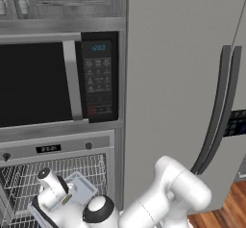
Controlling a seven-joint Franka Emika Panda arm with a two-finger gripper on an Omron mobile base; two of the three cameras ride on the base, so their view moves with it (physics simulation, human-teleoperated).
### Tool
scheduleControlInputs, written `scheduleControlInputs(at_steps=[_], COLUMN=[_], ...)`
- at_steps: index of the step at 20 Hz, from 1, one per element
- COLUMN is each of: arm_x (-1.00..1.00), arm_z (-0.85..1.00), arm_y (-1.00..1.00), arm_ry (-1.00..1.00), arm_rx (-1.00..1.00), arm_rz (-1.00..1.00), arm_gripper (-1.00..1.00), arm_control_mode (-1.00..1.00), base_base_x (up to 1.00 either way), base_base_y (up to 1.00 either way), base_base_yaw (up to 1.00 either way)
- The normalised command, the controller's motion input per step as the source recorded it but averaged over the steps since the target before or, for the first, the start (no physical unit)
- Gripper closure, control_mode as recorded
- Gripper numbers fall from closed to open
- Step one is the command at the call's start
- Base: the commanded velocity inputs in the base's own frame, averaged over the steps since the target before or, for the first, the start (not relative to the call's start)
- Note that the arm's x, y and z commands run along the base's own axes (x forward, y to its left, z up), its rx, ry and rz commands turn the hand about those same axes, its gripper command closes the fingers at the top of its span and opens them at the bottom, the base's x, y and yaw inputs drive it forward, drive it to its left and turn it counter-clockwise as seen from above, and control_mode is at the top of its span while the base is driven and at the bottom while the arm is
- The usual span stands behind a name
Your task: Take the baked cake out of the oven and place it on the plate for cooling. Then close the oven door.
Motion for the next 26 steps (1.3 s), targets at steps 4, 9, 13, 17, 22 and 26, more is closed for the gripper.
scheduleControlInputs(at_steps=[4,9,13,17,22,26], arm_x=[-0.03,-0.08,-0.01,0.03,0.01,0.0], arm_z=[-0.29,-0.34,-0.27,-0.16,-0.2,-0.27], arm_y=[0.0,-0.03,-0.06,-0.12,-0.11,-0.07], arm_ry=[0.0,0.0,-0.03,-0.07,-0.05,-0.02], arm_rx=[-0.08,-0.1,-0.1,-0.09,-0.06,-0.05], arm_rz=[0.0,0.0,0.0,0.0,0.0,0.0], arm_gripper=[-1.0,-1.0,-1.0,-1.0,1.0,1.0], arm_control_mode=[-1.0,-1.0,-1.0,-1.0,-1.0,-1.0], base_base_x=[0.0,0.0,0.0,0.0,0.0,0.0], base_base_y=[0.0,0.0,0.0,0.0,0.0,0.0], base_base_yaw=[0.0,0.0,0.0,0.0,0.0,0.0])
